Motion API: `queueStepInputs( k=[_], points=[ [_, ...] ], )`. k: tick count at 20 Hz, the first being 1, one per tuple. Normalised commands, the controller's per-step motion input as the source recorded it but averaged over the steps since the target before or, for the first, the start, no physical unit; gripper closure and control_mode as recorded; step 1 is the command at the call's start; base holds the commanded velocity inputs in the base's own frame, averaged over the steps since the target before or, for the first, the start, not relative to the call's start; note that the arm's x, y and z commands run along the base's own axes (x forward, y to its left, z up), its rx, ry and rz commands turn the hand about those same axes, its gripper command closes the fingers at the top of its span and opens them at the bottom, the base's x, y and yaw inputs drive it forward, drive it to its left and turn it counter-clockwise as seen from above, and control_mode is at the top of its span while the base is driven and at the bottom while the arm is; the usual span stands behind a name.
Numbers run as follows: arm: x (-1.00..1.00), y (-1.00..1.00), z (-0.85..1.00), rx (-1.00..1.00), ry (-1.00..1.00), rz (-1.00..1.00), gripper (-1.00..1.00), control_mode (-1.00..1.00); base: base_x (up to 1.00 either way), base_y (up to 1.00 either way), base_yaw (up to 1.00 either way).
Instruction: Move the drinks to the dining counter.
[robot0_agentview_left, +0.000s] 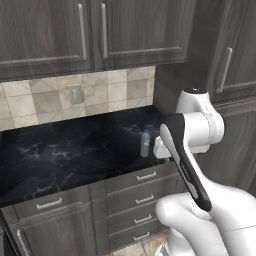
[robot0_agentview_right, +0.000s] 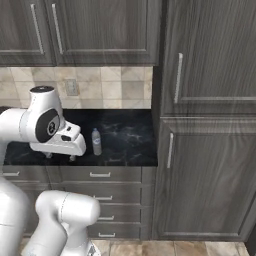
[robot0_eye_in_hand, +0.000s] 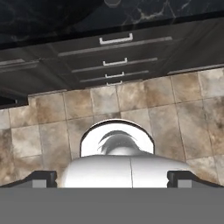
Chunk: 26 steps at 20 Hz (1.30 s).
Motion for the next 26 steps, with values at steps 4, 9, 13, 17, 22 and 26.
queueStepInputs(
  k=[4, 9, 13, 17, 22, 26],
  points=[
    [0.48, -0.09, 0.0, 0.0, -0.04, 0.0, -1.0, -1.0, 0.0, 0.0, 0.0],
    [0.38, -0.06, 0.0, 0.0, 0.0, 0.0, -1.0, -1.0, 0.0, 0.0, 0.0],
    [0.41, -0.01, 0.0, 0.0, 0.0, 0.0, -1.0, -1.0, 0.0, 0.0, 0.0],
    [0.43, 0.0, 0.0, 0.0, 0.0, 0.0, -1.0, -1.0, 0.0, 0.0, 0.0],
    [0.49, 0.0, -0.05, 0.0, 0.0, 0.0, -1.0, -1.0, 0.0, 0.0, 0.0],
    [0.44, 0.0, -0.17, -0.02, 0.0, 0.0, -1.0, -1.0, 0.0, 0.0, 0.0]
  ],
)
